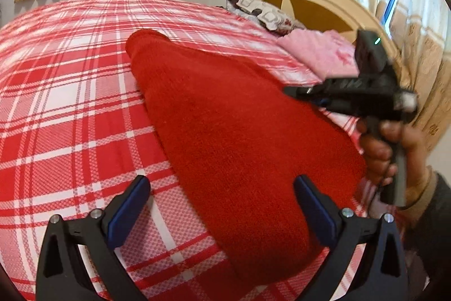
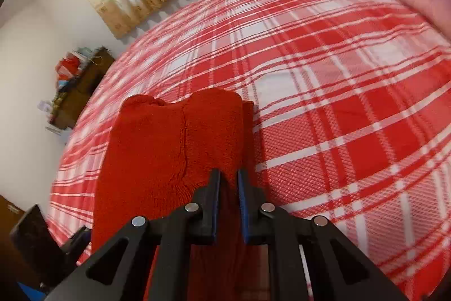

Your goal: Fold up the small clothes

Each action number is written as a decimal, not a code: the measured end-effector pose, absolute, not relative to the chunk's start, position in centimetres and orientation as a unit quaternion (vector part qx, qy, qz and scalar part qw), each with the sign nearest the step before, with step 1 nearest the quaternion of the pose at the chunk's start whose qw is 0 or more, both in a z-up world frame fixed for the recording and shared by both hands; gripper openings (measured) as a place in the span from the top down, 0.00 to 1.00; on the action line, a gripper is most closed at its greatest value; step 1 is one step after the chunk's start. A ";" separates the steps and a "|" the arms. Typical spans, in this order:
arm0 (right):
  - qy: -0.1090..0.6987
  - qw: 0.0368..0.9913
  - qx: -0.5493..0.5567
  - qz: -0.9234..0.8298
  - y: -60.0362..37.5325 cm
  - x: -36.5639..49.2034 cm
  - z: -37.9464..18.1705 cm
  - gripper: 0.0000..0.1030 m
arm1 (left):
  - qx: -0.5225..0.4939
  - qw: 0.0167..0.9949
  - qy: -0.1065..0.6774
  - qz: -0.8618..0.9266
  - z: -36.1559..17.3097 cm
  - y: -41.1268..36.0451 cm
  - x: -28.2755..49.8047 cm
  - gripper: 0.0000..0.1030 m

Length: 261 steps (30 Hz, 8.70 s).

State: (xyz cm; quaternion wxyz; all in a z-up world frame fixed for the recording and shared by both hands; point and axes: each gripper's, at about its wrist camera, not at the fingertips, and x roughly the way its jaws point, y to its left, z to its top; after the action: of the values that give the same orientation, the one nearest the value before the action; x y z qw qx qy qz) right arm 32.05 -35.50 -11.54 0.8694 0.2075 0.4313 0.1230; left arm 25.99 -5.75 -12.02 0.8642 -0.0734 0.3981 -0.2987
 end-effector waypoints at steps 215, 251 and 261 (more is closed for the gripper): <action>0.428 0.770 0.176 0.440 1.2 18.0 -13.2 0.49 | -0.091 0.918 0.386 0.016 -10.4 21.1 6.4 0.12; 0.247 0.927 0.088 0.267 -3.2 4.8 -0.6 0.31 | -0.054 0.966 0.253 0.028 -1.3 18.8 -0.1 0.00; 0.248 0.926 0.085 0.271 -2.9 4.6 -1.0 0.31 | -0.056 0.966 0.251 0.027 -1.4 18.5 -0.2 0.00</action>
State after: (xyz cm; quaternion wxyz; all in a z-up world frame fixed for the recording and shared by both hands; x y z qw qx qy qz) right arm 4.58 -2.88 -0.97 0.9260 0.0854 0.2483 0.2711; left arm -0.18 18.49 -1.36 0.9660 -0.0556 0.2511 0.0266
